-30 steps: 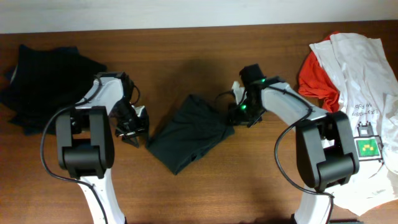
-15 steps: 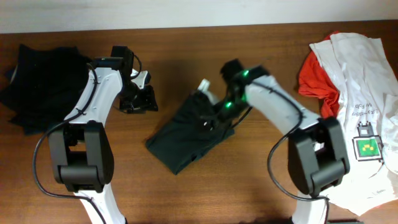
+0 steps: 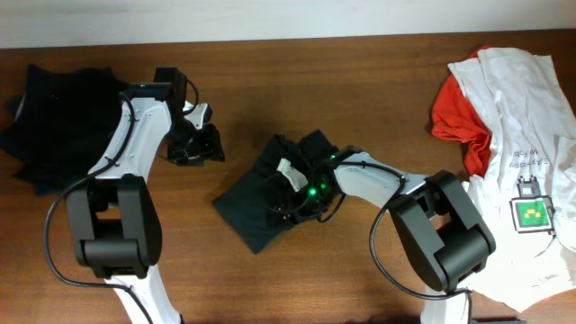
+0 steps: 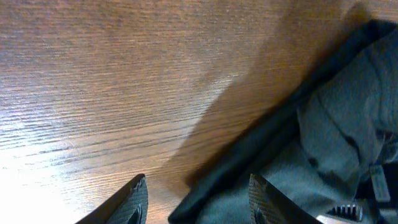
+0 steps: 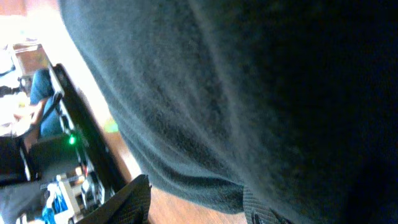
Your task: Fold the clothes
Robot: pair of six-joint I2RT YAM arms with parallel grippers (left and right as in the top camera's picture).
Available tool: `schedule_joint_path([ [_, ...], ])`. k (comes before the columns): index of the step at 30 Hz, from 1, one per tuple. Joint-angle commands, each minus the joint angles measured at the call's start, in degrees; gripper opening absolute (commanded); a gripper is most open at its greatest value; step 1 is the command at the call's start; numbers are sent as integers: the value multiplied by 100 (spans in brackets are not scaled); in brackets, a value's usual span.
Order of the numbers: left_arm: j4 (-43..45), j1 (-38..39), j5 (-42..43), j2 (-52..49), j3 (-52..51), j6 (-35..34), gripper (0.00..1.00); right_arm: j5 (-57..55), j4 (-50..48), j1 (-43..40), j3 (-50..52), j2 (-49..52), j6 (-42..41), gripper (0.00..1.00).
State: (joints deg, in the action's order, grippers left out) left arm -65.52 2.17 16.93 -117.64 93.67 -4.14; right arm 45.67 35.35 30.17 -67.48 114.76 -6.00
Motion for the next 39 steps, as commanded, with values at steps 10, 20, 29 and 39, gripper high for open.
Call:
schedule_joint_path([
  [10, 433, -4, 1209, 66, 28, 927, 81, -1856, 1956, -621, -706, -1128, 142, 59],
  [20, 1582, 566, 1937, -433, 24, 2055, 99, -2544, 3499, -1707, -1303, -2253, 149, 61],
  [29, 1381, 1213, 2575, -1628, 22, 2055, 70, -2590, 3582, -1707, -1303, -2253, 149, 61],
  [39, 763, 732, 1582, -1469, 1574, 1987, 0, -3856, 3738, -1753, -1305, -2253, 101, 60],
])
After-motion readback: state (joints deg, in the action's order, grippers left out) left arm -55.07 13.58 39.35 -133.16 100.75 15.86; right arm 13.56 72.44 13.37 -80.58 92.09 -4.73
